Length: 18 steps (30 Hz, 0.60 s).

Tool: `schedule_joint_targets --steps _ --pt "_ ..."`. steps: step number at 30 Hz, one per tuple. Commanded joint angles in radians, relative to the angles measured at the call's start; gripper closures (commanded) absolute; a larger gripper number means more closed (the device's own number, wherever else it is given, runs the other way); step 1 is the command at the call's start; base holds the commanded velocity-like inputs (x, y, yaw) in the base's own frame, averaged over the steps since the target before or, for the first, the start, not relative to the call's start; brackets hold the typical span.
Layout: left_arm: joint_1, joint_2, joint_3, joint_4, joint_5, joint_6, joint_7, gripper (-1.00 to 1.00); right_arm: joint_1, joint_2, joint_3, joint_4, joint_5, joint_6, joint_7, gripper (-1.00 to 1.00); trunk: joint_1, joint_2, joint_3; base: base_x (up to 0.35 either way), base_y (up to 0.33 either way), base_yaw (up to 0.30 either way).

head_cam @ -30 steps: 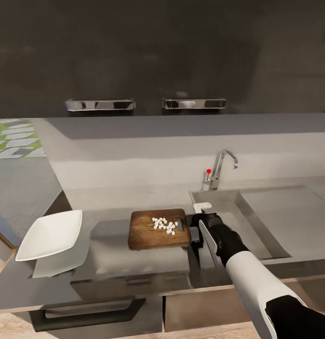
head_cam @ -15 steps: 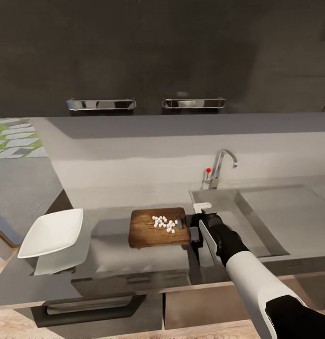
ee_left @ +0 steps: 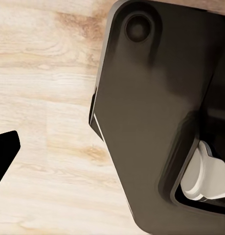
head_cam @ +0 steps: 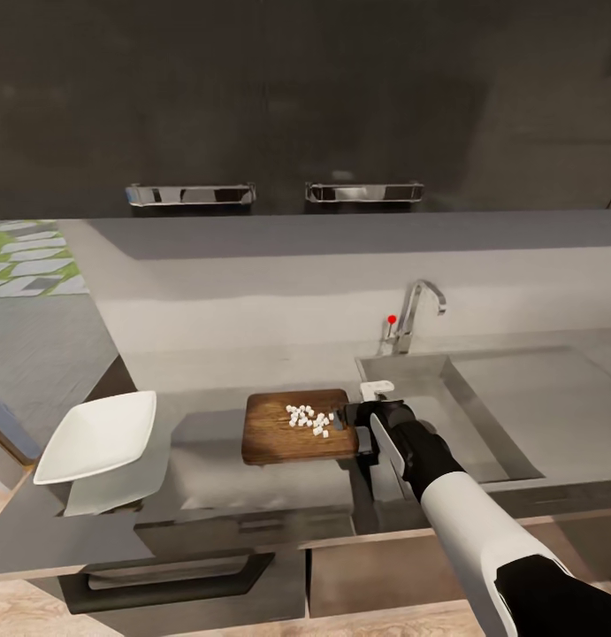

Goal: In the kitchen, take the Vidalia onion out of the sink, dice it on the chopping board with the paring knife, put the diced onion into the bowl on the countertop, then place both the paring knife and the chopping board into the sink.

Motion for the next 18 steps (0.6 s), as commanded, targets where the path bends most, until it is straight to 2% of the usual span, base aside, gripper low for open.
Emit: schedule_joint_targets --steps 1,18 --pt "-0.001 -0.001 -0.006 0.003 0.0 -0.005 0.002 -1.0 -0.001 -0.001 0.003 -0.001 -0.01 0.004 -0.006 -1.0 0.001 -0.002 -0.003 0.0 0.0 0.0" --pt "-0.001 -0.001 -0.006 0.003 0.0 -0.005 0.002 -1.0 -0.001 0.0 0.003 -0.001 -0.009 0.004 -0.007 -1.0 0.001 -0.002 -0.008 0.0 0.0 0.0"
